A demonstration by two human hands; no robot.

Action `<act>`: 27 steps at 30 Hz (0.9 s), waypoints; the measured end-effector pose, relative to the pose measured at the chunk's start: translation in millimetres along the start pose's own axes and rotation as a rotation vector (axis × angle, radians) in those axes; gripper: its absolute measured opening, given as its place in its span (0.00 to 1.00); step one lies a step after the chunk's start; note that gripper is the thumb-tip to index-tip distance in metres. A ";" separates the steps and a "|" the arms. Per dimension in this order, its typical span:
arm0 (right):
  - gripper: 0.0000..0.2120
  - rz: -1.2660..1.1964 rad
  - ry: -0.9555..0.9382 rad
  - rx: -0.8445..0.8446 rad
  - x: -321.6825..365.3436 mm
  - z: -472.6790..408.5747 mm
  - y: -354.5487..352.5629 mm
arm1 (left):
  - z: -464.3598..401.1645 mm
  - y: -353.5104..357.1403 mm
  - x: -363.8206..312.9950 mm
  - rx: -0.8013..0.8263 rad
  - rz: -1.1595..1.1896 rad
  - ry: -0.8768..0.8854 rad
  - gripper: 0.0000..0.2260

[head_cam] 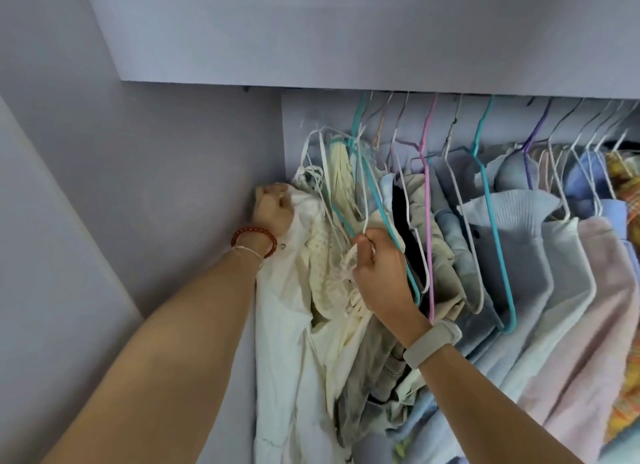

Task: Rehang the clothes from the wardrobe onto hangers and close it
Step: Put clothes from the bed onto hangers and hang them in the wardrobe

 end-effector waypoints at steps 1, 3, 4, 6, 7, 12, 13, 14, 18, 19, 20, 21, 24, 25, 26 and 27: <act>0.09 0.000 0.008 0.012 1.0 -0.6 1.7 | -0.5 3.7 10.5 0.013 0.134 -0.121 0.14; 0.08 -0.026 0.004 0.030 6.4 0.1 5.4 | 5.6 12.6 29.3 0.059 0.277 -0.287 0.15; 0.08 -0.044 -0.004 0.034 11.1 1.1 6.7 | 12.0 16.5 33.5 0.098 0.259 -0.308 0.17; 0.08 -0.078 -0.022 0.029 22.4 3.1 8.2 | 21.2 21.0 39.5 0.142 0.227 -0.287 0.18; 0.09 -0.097 -0.024 0.016 27.8 3.4 8.4 | 24.4 21.5 43.0 0.138 0.246 -0.284 0.18; 0.11 -0.236 0.057 -0.022 49.2 -3.9 14.1 | 27.5 10.1 45.8 -0.003 0.231 -0.185 0.16; 0.11 -0.235 0.073 -0.028 52.4 -6.9 15.9 | 27.6 11.5 46.6 0.008 0.238 -0.198 0.15; 0.11 -0.218 0.080 -0.034 55.6 -9.8 17.1 | 27.3 13.8 49.4 0.031 0.240 -0.231 0.15; 0.13 -0.162 0.093 -0.031 62.4 -18.8 22.3 | 32.4 19.4 60.5 0.103 0.190 -0.357 0.15; 0.13 -0.141 0.087 -0.039 63.6 -19.9 22.1 | 36.2 18.8 61.8 0.087 0.218 -0.359 0.14; 0.12 -0.124 0.082 -0.053 64.4 -19.8 20.9 | 41.2 18.3 63.7 0.071 0.252 -0.357 0.12; 0.10 -0.115 0.080 -0.072 64.5 -19.8 18.9 | 46.4 18.2 65.0 0.059 0.276 -0.350 0.12; 0.09 -0.089 0.075 -0.110 62.1 -22.9 12.7 | 55.9 15.8 65.7 0.036 0.228 -0.329 0.10; 0.10 -0.063 0.075 -0.093 60.5 -26.5 13.1 | 57.2 13.8 66.3 0.028 0.179 -0.335 0.11; 0.10 -0.037 0.079 -0.065 58.3 -31.6 14.8 | 58.0 12.1 67.3 0.026 0.119 -0.335 0.13; 0.09 -0.013 0.086 -0.034 55.4 -37.1 16.8 | 58.1 11.4 67.0 0.031 0.049 -0.316 0.15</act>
Point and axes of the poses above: each hand's wrist, its own z-axis away from the middle knuckle, its own y-axis out of the palm, x = y × z, the point moved 10 cm from there along -z, towards the middle knuckle, and after that the axes turned 8 degrees about z, right-handed, at the moved point
